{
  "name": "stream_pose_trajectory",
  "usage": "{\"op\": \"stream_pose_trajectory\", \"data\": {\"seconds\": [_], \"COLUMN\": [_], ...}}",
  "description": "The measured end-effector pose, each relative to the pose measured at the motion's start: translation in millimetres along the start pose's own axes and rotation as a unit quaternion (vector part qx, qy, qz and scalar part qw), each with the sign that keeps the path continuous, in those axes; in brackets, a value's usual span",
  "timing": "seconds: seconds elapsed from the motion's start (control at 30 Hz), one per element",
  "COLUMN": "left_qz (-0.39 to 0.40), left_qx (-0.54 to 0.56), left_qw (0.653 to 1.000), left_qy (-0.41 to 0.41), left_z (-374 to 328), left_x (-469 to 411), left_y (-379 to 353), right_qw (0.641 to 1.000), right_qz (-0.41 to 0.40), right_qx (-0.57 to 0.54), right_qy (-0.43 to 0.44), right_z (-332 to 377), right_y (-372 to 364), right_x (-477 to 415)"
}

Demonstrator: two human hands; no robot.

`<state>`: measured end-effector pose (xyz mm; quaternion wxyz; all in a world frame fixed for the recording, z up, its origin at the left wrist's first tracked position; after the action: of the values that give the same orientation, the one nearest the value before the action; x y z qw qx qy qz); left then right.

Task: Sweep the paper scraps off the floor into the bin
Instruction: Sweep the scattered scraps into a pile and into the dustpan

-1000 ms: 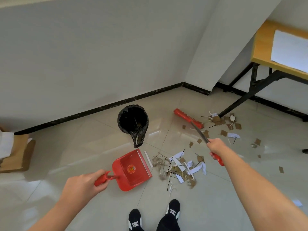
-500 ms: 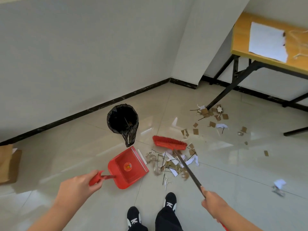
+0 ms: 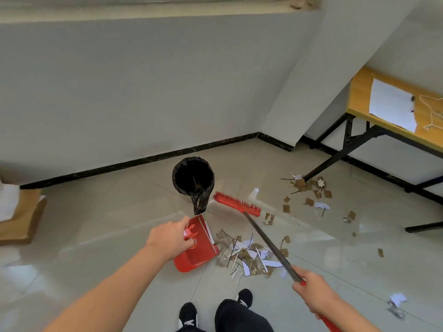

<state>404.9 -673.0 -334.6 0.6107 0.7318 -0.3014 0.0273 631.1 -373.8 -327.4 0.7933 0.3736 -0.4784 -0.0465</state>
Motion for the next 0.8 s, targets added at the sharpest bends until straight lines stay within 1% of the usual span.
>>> {"op": "stream_pose_trajectory", "data": {"seconds": [0.07, 0.17, 0.33, 0.4, 0.47, 0.53, 0.6, 0.67, 0.7, 0.8], "left_qz": [0.013, 0.012, -0.004, -0.011, -0.013, -0.02, -0.023, -0.065, -0.094, -0.09], "left_qx": [0.007, 0.011, 0.021, 0.009, 0.003, 0.011, 0.012, -0.003, -0.007, 0.009], "left_qw": [1.0, 1.0, 0.999, 0.999, 0.999, 0.999, 0.999, 0.998, 0.995, 0.994], "left_qy": [0.004, 0.007, 0.046, 0.052, 0.044, 0.026, 0.029, 0.021, 0.026, 0.054], "left_z": [5.3, 8.8, 34.6, 42.3, 35.4, 25.8, 27.5, 35.5, 39.9, 40.3], "left_x": [1.2, 6.8, 10.5, 6.5, 0.3, -10.4, -17.3, -23.2, -22.4, -14.3], "left_y": [-6.2, -10.8, -19.4, -23.4, -22.1, -18.7, -12.5, -4.1, 2.2, -15.1], "right_qw": [1.0, 1.0, 0.997, 0.995, 0.991, 0.983, 0.974, 0.963, 0.954, 0.92], "right_qz": [-0.01, -0.019, -0.038, -0.05, -0.057, -0.05, -0.042, -0.035, -0.032, -0.033], "right_qx": [-0.01, -0.006, 0.041, 0.061, 0.092, 0.142, 0.18, 0.214, 0.241, 0.331], "right_qy": [0.008, 0.019, 0.048, 0.059, 0.085, 0.11, 0.131, 0.161, 0.176, 0.21], "right_z": [28.6, 79.9, 183.3, 212.9, 235.0, 255.0, 271.2, 285.0, 291.3, 308.8], "right_y": [7.5, 25.8, 54.4, 57.4, 55.0, 49.9, 44.2, 36.3, 30.8, 12.0], "right_x": [-24.5, -66.5, -153.4, -188.3, -220.2, -244.1, -264.0, -282.5, -291.7, -317.7]}}
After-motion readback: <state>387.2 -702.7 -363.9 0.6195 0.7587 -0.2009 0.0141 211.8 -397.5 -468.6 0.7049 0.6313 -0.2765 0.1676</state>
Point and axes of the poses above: each hand's wrist, its own x-axis away from the middle knuckle, its own y-axis out of the back of the hand, z = x × y, the point moved 9 cm from there along -x, towards the middle knuckle, and after that the axes turned 7 degrees about -z, right-handed, at the moved point
